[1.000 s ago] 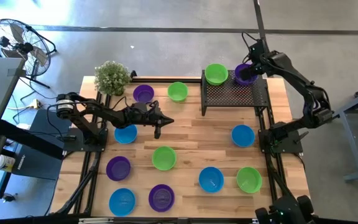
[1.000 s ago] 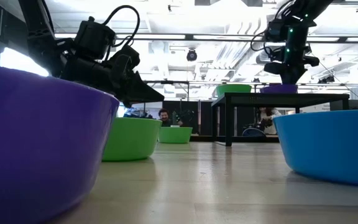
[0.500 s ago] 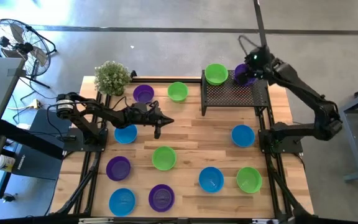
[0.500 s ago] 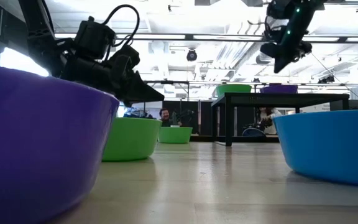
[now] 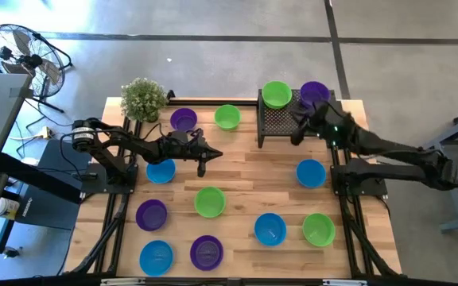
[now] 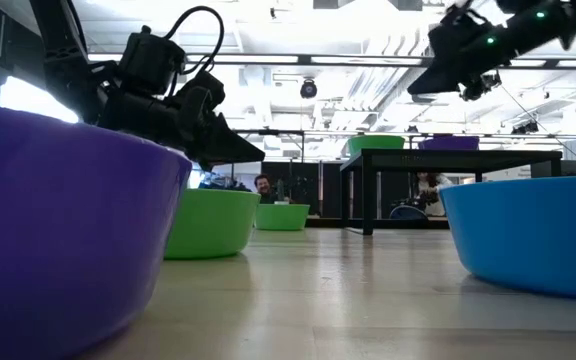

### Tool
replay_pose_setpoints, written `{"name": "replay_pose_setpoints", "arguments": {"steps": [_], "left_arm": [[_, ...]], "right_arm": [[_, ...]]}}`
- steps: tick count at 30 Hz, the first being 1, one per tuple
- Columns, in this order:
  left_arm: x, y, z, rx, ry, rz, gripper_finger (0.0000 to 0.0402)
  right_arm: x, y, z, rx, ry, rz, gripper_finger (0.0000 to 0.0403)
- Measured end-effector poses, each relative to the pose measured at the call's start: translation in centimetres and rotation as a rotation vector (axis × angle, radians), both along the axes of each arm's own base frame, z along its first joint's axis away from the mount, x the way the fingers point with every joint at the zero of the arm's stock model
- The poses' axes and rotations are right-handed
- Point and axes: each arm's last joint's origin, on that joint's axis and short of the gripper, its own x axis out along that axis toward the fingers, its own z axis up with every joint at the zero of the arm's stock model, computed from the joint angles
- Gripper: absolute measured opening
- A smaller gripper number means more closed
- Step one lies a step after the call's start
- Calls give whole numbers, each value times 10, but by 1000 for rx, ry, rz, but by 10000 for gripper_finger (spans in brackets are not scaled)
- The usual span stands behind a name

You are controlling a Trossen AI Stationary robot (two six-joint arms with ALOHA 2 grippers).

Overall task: Pick & Place Mini bowls
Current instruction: Put the blue bowl on the shelf

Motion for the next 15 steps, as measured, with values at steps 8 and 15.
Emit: {"name": "replay_pose_setpoints", "arguments": {"steps": [8,15], "left_arm": [[1,-2,8,1,-86,-67,1],[-4,-4,26,8,-130,-87,1]], "right_arm": [[5,38,-23,-92,-100,166,4],[6,61,-39,-175,-226,378,1]]}}
